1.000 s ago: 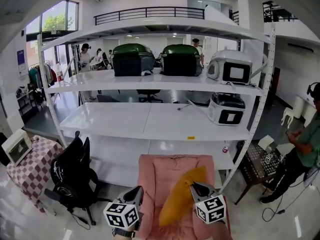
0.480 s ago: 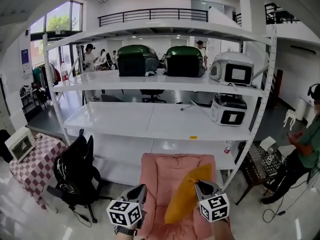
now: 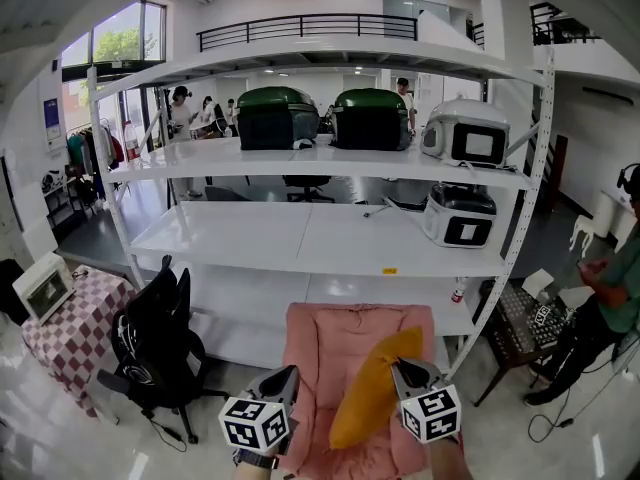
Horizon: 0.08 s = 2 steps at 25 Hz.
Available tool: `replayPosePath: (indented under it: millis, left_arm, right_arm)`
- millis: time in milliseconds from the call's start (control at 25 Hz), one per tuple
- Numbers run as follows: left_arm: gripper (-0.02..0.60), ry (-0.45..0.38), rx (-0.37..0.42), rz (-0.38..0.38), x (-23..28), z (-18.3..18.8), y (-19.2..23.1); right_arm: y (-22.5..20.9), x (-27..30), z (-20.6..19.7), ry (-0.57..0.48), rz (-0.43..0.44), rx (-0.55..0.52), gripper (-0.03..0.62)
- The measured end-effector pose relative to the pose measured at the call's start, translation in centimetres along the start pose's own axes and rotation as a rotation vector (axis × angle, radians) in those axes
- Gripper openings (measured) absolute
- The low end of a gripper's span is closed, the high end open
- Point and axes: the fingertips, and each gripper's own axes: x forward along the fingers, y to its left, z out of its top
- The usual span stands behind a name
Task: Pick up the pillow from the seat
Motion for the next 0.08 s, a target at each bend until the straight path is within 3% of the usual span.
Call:
replayPosePath:
  millis: [80]
  left_arm:
    - [0.005,-0.002,0.002,-0.002,0.19,0.13,-0.16]
  right_arm:
    - [-0.20,0.03,0.10,-0.003,-0.001,-0.002,0.011]
